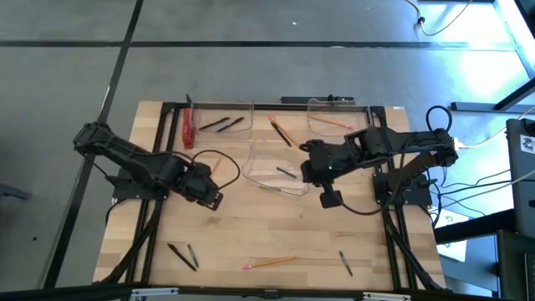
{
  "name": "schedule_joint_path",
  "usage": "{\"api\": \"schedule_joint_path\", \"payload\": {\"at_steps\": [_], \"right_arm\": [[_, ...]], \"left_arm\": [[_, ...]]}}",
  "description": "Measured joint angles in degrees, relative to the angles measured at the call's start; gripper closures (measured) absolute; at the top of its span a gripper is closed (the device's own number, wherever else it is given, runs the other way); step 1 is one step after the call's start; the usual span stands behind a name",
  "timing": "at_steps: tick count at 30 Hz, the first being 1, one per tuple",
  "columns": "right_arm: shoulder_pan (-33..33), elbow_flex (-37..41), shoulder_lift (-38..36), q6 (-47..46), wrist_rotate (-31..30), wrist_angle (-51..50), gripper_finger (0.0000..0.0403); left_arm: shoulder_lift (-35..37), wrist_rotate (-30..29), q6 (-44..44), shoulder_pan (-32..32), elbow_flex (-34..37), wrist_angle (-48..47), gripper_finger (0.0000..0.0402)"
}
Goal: Sort crayons/erasers/pens/pencils in bins
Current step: Put the green crayon into the middle transparent bin
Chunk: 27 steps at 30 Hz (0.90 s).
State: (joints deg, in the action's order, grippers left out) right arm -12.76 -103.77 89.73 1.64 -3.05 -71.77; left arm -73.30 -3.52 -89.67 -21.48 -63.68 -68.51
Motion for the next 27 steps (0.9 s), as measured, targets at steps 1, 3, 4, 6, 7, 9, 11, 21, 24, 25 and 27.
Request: {"api": "schedule_joint_path", "payload": {"at_steps": [1,3,4,6,7,9,11,21,24,25,27], "right_arm": [[-0.7,0.0,0.0,-2.4,-1.1,-1.3,0.0398],[-2.8,0.0,0.0,-7.8,-2.8,-4.5,0.0398],[-3.8,0.0,0.0,-10.8,-3.1,-5.9,0.0398],[-6.1,0.0,0.0,-18.8,-3.2,-7.4,0.0398],[-7.3,0.0,0.0,-23.6,-3.2,-7.7,0.0398],[-9.8,0.0,0.1,-33.2,-3.3,-8.3,0.0398],[-12.4,0.0,0.9,-42.5,-3.3,-9.4,0.0398],[-21.9,0.0,9.2,-81.0,3.4,-13.4,0.0398],[-23.2,0.0,12.4,-87.5,7.3,-13.4,0.0398],[-23.4,0.1,13.5,-88.4,9.2,-13.4,0.0398],[-23.9,0.1,15.5,-88.5,12.5,-13.2,0.0398]], "left_arm": [[0.0,0.3,-0.6,-0.8,0.0,0.0,0.0318],[0.0,0.2,-1.1,-2.5,0.0,0.0,0.0318],[0.0,0.1,-1.2,-3.3,0.0,0.0,0.0318],[0.0,0.1,-1.3,-4.6,0.0,0.0,0.0318],[0.0,0.1,-1.3,-5.2,0.0,0.0,0.0318],[0.0,0.1,-1.2,-6.3,0.0,0.0,0.0318],[0.0,-0.2,-0.8,-7.3,0.0,0.0,0.0318],[0.0,-4.9,2.1,-10.4,0.0,0.0,0.0318],[0.0,-5.0,3.3,-10.6,0.0,0.0,0.0318],[0.0,-5.0,3.3,-10.6,0.0,0.0,0.0318],[0.0,-5.1,4.2,-10.6,0.0,0.0,0.0318]]}}
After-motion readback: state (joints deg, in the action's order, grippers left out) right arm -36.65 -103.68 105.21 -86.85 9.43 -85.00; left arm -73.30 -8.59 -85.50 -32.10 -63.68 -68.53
